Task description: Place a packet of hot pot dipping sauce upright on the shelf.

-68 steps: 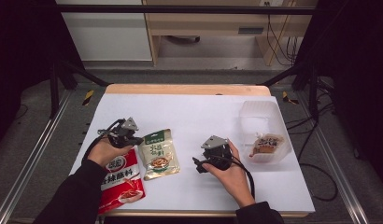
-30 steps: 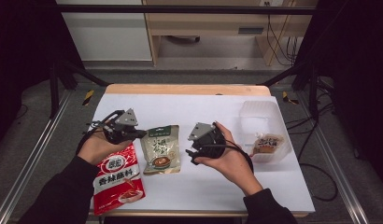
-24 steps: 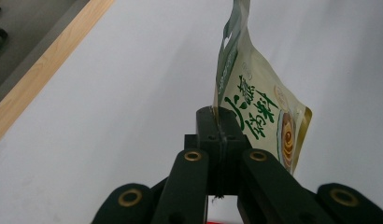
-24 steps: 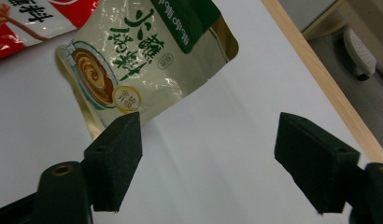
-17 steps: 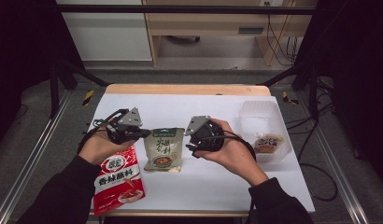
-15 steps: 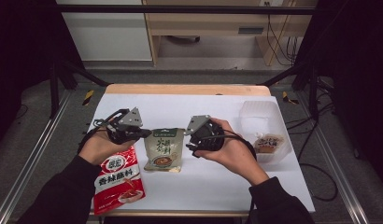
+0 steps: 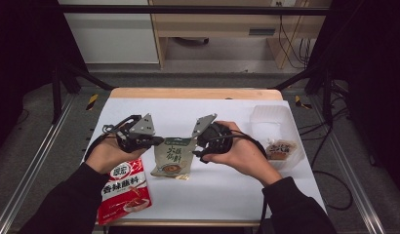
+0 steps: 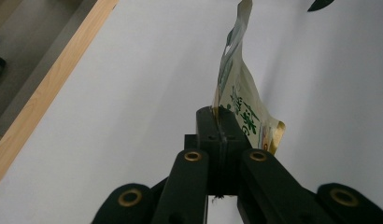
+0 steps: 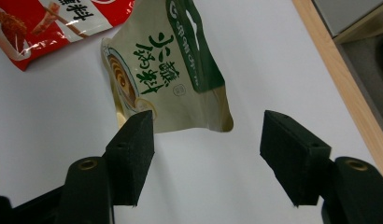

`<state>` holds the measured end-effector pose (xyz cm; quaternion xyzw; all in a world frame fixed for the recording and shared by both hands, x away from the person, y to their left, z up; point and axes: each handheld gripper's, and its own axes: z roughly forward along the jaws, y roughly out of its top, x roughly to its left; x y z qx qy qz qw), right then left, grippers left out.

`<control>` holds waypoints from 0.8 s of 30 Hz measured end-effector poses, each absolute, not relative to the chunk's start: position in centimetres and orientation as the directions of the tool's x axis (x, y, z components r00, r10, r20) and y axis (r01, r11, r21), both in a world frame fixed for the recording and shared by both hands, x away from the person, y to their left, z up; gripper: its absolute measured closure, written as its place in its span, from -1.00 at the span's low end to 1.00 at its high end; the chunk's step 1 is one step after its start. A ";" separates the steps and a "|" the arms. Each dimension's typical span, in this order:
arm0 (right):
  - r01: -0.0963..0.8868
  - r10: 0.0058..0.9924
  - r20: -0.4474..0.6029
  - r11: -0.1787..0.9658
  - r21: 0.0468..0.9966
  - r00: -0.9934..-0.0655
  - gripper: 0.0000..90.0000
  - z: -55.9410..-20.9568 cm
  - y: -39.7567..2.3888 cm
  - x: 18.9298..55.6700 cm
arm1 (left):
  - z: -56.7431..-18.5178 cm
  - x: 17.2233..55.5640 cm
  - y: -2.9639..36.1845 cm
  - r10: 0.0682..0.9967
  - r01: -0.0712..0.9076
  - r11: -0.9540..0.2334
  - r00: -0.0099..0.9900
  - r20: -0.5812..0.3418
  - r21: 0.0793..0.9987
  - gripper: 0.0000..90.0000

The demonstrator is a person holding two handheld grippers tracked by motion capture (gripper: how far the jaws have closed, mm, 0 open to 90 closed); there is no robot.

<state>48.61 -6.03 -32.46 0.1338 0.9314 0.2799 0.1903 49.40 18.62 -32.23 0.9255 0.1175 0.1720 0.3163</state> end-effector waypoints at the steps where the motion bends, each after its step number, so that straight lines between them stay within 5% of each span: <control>1: 0.144 0.354 -0.277 0.809 0.570 -0.893 -0.18 -32.5 -5.8 48.7 | -32.1 49.3 18.4 0.318 0.100 -0.775 0.915 0.248 0.624 1.00; 20: 0.131 0.279 -0.214 0.842 0.524 -0.936 0.14 -34.5 -3.5 51.2 | -31.7 48.2 17.6 0.278 0.059 -0.777 0.925 0.258 0.627 1.00; 24: 0.122 0.250 -0.194 0.855 0.504 -0.949 0.40 -35.1 -2.9 51.4 | -31.6 48.1 17.6 0.274 0.052 -0.775 0.926 0.260 0.630 1.00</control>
